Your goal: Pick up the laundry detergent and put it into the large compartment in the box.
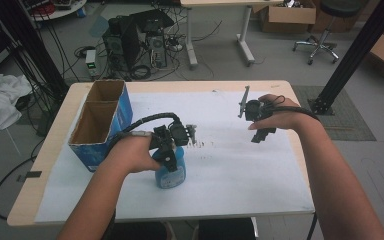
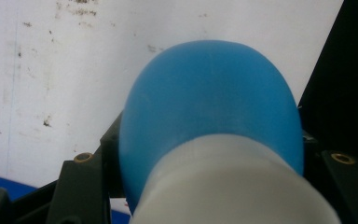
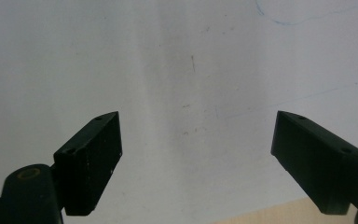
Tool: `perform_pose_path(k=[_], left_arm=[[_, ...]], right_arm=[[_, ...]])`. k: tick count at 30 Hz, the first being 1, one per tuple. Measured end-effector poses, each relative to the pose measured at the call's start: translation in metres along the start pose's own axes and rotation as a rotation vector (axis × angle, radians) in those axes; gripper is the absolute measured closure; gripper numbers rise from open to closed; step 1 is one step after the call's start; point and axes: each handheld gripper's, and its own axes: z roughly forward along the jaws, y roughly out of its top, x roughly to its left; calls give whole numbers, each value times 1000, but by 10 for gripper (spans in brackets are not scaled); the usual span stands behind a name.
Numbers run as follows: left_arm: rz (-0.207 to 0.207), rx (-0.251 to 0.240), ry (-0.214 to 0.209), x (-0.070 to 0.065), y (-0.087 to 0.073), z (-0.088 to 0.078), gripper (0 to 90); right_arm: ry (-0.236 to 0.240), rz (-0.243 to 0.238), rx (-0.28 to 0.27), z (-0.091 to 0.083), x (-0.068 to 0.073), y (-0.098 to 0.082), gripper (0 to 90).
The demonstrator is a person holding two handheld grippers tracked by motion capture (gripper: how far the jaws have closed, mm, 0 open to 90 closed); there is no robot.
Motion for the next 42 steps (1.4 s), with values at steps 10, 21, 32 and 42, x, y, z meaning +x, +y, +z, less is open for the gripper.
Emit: perform_pose_path(k=[10,21,32,42], left_arm=[[3,-4,-2,0,-1,1,397],[-45,-14,-12,3,-2,-1,402],[-82,-16,-19,3,-3,-27,403],[-147,10,6,4,1,-55,403]], right_arm=[[2,6,-8,2,-2,-1,163],[1,10,-8,-1,-1,-2,163],[-10,4,-3,-8,2,-1,163],[-19,-3,-3,-11,4,1,163]])
